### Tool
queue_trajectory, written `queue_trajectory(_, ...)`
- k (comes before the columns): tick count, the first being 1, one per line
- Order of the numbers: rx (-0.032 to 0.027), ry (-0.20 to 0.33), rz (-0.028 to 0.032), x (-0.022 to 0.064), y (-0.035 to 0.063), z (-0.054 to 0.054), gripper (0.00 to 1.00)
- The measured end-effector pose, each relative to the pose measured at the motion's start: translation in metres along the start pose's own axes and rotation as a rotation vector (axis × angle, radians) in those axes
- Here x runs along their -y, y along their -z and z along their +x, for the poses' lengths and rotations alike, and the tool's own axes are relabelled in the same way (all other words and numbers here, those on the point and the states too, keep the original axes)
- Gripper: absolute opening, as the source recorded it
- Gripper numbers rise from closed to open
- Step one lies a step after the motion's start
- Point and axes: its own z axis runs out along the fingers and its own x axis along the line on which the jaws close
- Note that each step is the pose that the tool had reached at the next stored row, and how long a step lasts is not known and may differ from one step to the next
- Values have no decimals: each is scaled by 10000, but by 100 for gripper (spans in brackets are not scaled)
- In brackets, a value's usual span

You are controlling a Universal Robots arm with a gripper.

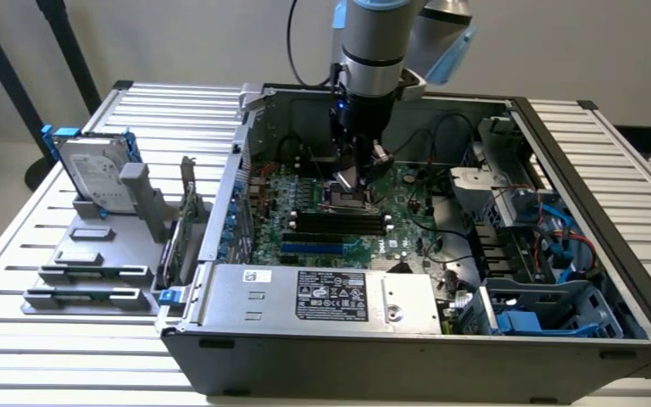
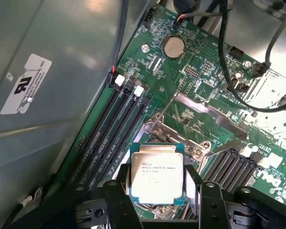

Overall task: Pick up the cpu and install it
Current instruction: 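Place the cpu into insertion slot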

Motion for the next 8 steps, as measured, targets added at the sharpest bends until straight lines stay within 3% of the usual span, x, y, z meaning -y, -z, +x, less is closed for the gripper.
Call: queue_trajectory(8, 8, -1149, -40, 3, -4, 0, 55)
